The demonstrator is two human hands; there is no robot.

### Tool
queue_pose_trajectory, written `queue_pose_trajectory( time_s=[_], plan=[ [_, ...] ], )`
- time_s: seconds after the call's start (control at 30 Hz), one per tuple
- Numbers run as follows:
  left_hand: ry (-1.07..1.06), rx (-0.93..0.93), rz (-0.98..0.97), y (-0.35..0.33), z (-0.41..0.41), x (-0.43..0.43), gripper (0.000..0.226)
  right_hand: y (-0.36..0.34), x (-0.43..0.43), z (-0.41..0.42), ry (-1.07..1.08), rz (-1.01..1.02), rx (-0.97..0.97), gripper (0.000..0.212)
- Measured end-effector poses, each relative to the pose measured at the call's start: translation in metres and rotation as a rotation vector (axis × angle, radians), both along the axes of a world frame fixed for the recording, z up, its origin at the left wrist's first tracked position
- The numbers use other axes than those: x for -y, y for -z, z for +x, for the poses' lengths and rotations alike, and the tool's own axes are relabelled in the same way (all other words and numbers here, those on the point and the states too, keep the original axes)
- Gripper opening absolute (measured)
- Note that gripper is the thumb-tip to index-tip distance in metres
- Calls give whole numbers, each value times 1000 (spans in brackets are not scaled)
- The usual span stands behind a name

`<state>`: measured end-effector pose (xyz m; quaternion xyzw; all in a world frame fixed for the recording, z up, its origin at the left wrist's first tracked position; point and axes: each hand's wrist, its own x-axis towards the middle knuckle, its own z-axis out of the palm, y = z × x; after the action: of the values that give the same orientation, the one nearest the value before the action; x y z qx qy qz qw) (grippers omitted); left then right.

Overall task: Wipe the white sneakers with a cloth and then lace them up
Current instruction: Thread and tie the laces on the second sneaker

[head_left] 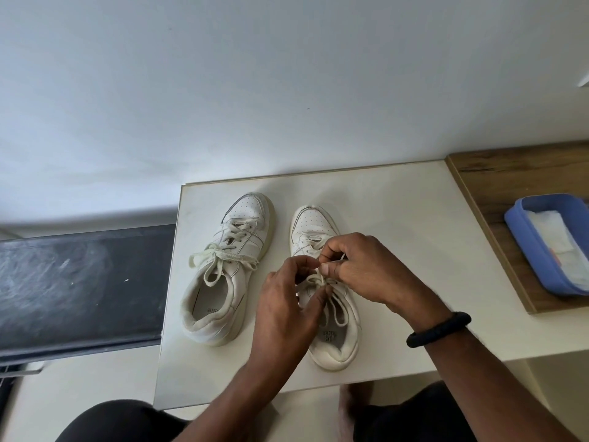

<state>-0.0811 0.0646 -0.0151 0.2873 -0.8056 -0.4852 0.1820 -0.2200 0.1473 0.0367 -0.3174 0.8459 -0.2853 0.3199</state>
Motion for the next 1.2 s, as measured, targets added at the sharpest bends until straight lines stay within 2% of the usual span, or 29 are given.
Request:
queue_pose_trajectory(
  time_s=[0.2, 0.33, 0.57, 0.8, 0.97, 1.2],
  plan=[
    [-57, -53, 88, -7, 0, -2, 33, -6, 2, -1, -159, -33, -121, 11],
    [-117, -77, 238, -7, -2, -2, 29, -5, 1, 0, -244, -89, -188, 12],
    [-152, -87, 307, -4, -3, -2, 26, -2, 1, -2, -297, -107, -281, 11],
    [-135, -67, 387, -4, -2, 7, 22, 2, -7, -9, -261, -194, -222, 17],
    [-111, -65, 391, -8, -3, 7, 22, 10, -2, -5, -143, -205, -211, 15],
    [-151, -85, 341, -4, -1, 4, 20, 9, -1, -9, -243, -155, -140, 17]
  ],
)
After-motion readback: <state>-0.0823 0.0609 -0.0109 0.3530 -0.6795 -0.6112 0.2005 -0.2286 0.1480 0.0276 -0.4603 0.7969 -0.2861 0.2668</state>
